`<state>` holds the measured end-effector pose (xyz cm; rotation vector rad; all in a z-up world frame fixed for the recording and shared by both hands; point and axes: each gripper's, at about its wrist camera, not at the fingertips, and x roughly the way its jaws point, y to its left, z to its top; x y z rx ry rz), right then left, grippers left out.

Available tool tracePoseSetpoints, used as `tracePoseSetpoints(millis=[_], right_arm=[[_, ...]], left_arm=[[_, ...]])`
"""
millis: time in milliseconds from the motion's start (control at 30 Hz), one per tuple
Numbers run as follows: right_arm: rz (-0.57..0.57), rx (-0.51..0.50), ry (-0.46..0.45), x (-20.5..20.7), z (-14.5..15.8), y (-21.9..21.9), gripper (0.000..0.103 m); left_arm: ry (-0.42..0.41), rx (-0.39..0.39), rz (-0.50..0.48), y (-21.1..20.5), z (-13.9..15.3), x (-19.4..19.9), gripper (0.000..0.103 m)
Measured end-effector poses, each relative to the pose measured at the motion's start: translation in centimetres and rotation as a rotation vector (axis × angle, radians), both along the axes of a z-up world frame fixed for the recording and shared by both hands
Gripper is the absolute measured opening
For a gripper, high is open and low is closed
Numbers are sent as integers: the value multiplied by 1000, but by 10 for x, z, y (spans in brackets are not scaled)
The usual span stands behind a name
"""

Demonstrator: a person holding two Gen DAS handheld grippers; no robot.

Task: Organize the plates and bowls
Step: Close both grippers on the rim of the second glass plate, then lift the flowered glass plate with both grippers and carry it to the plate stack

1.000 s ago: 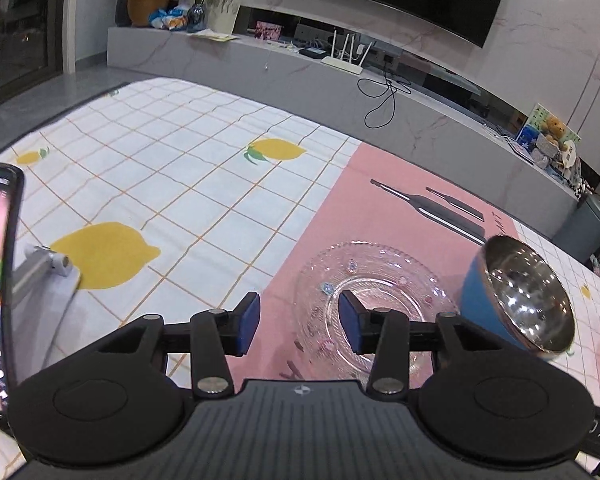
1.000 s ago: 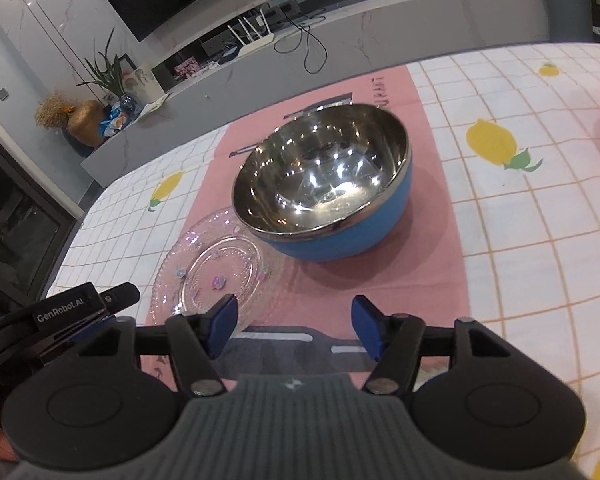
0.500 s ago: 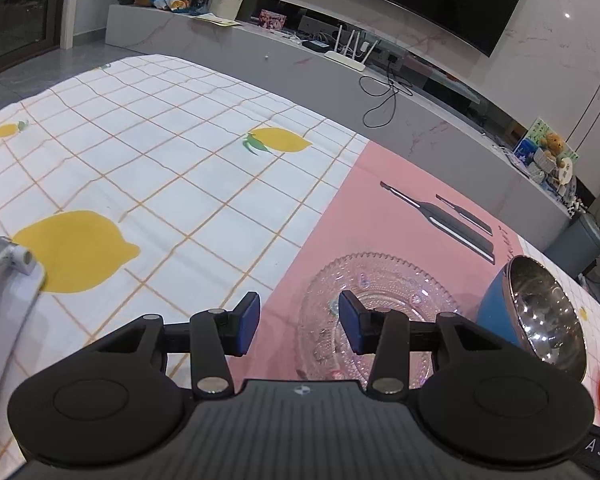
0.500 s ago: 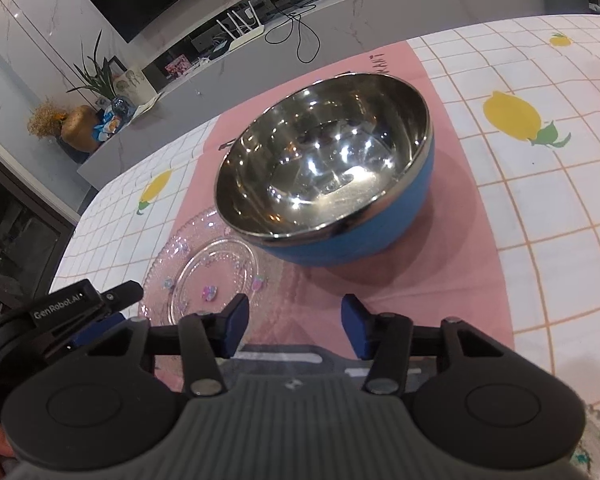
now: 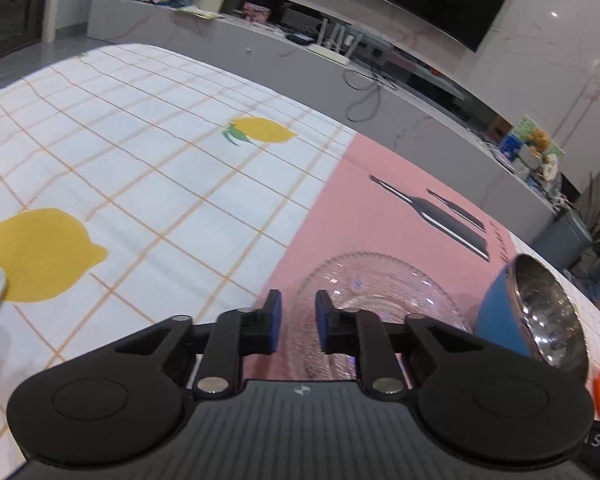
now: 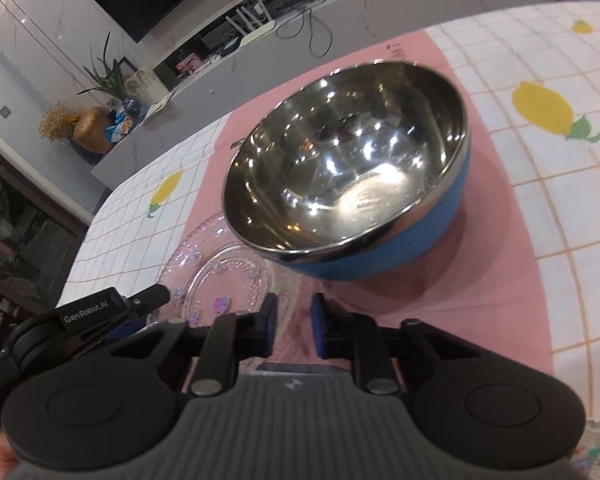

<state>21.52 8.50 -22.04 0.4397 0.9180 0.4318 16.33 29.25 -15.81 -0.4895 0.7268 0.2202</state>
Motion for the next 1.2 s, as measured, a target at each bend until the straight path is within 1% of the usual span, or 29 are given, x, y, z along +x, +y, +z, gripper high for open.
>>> tracePoseSetpoints(millis=[67, 233, 400, 467, 533, 667, 800, 867, 1067, 1200], right_arm=[[23, 17, 4, 2, -2, -1, 8], [51, 6, -10, 4, -1, 0, 8], [71, 13, -11, 5, 4, -4, 8], [93, 6, -13, 3, 6, -6, 8], [110, 3, -7, -1, 7, -9, 8], [134, 3, -16, -16, 13, -19, 8], [158, -5, -26, -28, 16, -25, 8], [169, -15, -33, -35, 18, -29, 8], [193, -14, -71, -50, 33, -47, 8], [193, -12, -98, -64, 46, -68, 8]], left_arm=[[1, 20, 1, -3, 1, 0, 16], [8, 19, 0, -3, 4, -3, 14], [18, 32, 10, -8, 9, -20, 12], [25, 18, 17, -10, 10, -27, 11], [27, 5, 24, -12, 11, -37, 11], [18, 11, 38, -22, 18, -55, 11], [27, -25, 49, -26, 18, -67, 11], [23, -22, 51, -31, 21, -73, 11], [-4, -27, 57, -50, 40, -93, 11], [-14, -27, 39, -72, 53, -104, 11]])
